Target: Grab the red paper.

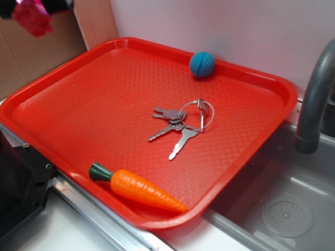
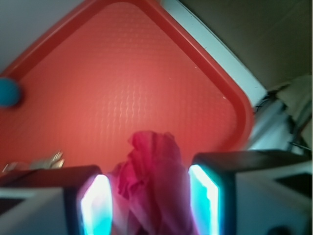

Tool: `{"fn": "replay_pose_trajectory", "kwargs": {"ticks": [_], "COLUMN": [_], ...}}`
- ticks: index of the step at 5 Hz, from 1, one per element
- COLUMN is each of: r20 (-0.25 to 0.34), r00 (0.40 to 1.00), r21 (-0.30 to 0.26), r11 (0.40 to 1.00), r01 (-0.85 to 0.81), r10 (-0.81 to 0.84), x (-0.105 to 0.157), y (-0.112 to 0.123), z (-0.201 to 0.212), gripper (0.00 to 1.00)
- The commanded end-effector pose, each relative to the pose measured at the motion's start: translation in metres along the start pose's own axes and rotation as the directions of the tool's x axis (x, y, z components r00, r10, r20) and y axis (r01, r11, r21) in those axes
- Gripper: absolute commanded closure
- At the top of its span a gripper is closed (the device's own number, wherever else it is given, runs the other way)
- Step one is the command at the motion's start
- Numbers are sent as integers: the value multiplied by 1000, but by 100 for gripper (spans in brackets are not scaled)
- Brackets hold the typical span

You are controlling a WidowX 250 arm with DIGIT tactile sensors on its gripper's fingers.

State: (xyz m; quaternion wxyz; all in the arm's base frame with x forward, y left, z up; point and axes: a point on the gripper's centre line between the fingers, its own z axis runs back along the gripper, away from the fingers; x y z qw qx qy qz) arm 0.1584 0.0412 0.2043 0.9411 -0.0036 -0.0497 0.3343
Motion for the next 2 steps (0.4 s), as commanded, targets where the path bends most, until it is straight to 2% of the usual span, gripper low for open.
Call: {"fn": "replay_pose_trajectory", "kwargs": {"ticks": [1,2], "r20": [41,43], "r00": [993,992], "r21": [-27,4], "r11": [993,993], "r01": [111,116], "r10": [-110,-116], "x": [-6,0], "y": [5,1], "z": [55,44], "gripper": [100,100]}}
